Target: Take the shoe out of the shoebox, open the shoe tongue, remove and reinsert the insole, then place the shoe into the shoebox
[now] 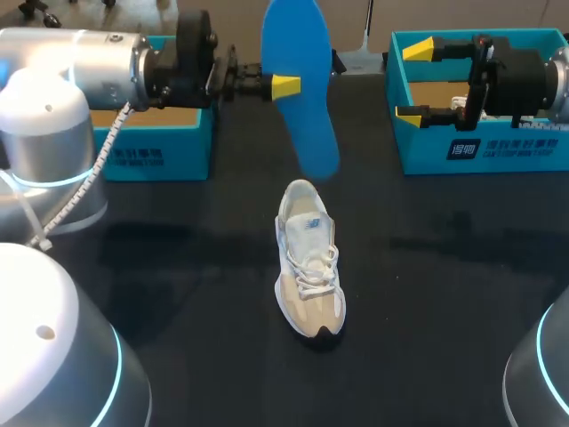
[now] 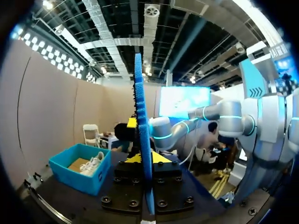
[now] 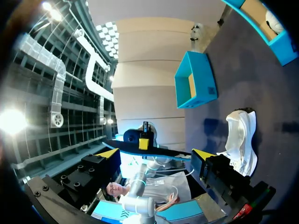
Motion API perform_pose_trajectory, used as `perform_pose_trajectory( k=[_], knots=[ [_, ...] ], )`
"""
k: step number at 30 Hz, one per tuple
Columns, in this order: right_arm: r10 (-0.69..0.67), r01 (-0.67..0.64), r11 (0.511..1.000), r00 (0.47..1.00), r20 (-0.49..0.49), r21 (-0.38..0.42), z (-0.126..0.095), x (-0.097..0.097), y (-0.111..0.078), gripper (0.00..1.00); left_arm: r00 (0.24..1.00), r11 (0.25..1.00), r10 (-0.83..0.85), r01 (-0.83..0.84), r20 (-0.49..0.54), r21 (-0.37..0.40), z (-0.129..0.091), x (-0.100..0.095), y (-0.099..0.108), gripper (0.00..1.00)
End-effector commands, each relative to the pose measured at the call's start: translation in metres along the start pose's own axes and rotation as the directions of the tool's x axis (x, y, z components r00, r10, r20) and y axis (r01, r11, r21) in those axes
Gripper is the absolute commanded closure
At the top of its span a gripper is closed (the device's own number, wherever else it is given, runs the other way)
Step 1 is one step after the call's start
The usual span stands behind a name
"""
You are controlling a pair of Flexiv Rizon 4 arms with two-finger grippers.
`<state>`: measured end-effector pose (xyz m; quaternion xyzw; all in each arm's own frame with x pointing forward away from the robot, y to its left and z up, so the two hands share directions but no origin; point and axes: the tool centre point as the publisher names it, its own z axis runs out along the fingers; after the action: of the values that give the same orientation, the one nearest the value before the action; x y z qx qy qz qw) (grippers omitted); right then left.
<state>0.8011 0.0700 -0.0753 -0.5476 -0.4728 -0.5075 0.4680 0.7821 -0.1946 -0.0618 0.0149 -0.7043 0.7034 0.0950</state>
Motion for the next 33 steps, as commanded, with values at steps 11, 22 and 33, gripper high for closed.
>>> perform_pose_trajectory(
  k=[11,22,33],
  knots=[
    [0.000,0.000,1.000,1.000,0.001,-0.003,0.001,0.000,-0.001,0.00,0.785,0.787,-0.617,0.616,-0.056,-0.031,0.005,-0.008,0.007,1.00],
    [0.000,0.000,1.000,1.000,0.001,-0.003,0.001,0.000,-0.001,0.00,0.610,0.614,-0.789,0.785,-0.073,-0.082,0.012,-0.016,0.024,1.00],
    [0.000,0.000,1.000,1.000,0.001,-0.003,0.001,0.000,-0.001,0.00,0.488,0.495,-0.868,0.865,-0.097,-0.081,0.022,-0.022,0.046,1.00]
  ],
)
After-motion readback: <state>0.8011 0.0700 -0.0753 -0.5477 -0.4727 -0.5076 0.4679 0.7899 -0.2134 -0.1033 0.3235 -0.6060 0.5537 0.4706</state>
